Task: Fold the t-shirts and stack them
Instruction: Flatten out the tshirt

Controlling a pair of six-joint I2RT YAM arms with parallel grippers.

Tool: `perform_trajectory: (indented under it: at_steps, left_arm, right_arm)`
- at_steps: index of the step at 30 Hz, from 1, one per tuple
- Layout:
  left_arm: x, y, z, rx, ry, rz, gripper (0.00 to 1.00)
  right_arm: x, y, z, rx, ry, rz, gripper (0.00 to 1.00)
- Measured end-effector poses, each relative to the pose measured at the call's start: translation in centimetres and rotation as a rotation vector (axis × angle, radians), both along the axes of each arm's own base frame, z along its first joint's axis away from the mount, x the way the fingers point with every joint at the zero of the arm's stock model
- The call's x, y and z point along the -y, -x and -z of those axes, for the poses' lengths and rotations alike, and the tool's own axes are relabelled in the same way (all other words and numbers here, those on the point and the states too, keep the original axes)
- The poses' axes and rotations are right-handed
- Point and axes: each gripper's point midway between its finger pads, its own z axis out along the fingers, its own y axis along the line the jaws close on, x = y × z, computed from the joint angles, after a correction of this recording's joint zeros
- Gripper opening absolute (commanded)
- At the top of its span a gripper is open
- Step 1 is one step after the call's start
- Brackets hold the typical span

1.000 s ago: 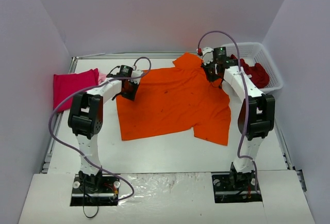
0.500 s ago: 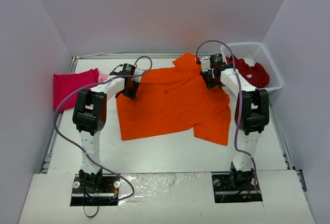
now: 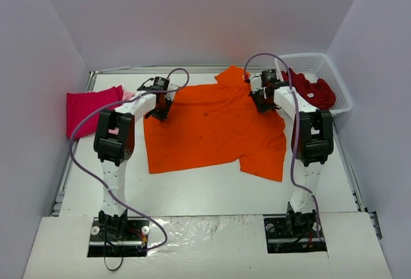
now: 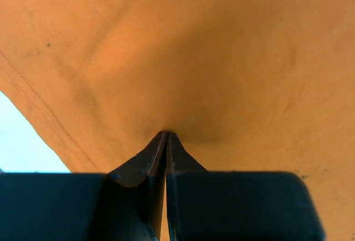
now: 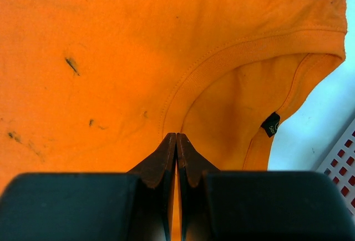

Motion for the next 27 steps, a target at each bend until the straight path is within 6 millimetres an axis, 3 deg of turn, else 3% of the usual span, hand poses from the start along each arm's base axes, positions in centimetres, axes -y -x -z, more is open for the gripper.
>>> perform_trajectory:
  at_steps: [16,27]
  left_arm:
    - [-0.8,-4.1,-0.1,0.029,-0.051,0.007,0.02]
    - [-3.6,-7.1,-0.2,0.038,-0.105,-0.063,0.02]
  right_arm:
    - [0.3,0.1,1.3,-0.026,0.018,0.0,0.0]
    - [0.4,-0.2,2.2,-0.041,0.03,-0.009,0.0]
